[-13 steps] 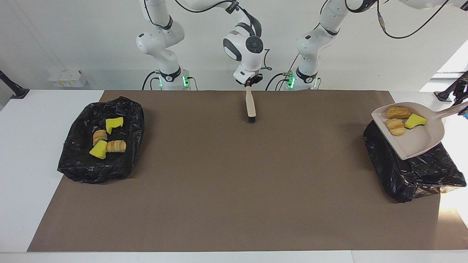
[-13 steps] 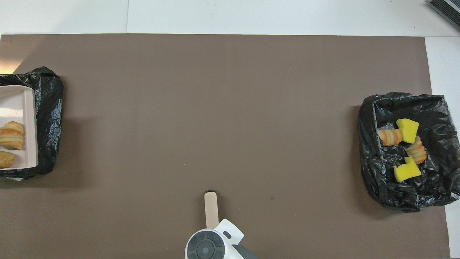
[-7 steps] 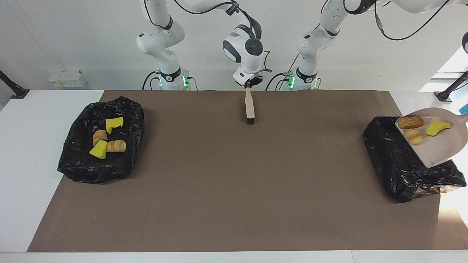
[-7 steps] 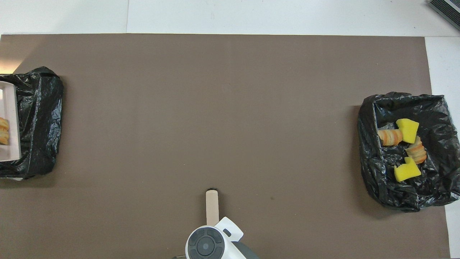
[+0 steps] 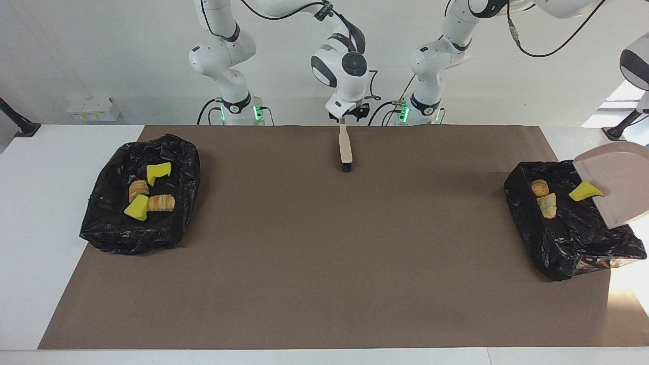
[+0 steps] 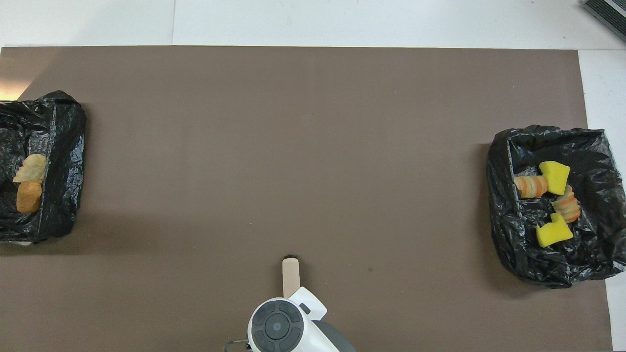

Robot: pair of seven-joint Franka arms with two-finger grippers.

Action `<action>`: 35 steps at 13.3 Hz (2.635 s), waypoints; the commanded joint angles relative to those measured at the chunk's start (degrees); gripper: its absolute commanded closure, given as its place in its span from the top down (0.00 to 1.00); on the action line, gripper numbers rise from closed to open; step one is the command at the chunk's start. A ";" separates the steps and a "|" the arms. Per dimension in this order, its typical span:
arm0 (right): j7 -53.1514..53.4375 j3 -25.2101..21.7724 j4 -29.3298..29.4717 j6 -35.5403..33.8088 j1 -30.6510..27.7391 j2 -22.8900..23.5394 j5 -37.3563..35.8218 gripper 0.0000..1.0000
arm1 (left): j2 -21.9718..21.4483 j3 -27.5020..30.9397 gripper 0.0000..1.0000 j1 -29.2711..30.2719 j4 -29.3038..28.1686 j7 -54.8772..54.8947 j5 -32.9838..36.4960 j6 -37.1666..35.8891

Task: Sweep and dump trash in bin
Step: 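Tip the dustpan over the black bag with the left gripper, then bring the empty dustpan back and set it down with the left gripper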

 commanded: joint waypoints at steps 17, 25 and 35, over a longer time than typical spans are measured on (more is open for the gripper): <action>-18.72 -0.94 29.77 -33.27 -37.67 -8.80 -14.54 1.00 | -10.44 0.05 0.00 -15.44 -16.33 -53.90 -31.52 -9.54; -23.20 -1.02 32.07 -32.48 -39.61 -7.48 -18.33 1.00 | -5.28 0.05 0.00 -29.13 -20.20 -92.66 -43.69 4.33; -31.38 -9.15 37.87 -33.97 -34.90 -4.14 -23.07 1.00 | 1.50 0.05 0.00 -50.05 -28.98 -124.26 -49.48 23.83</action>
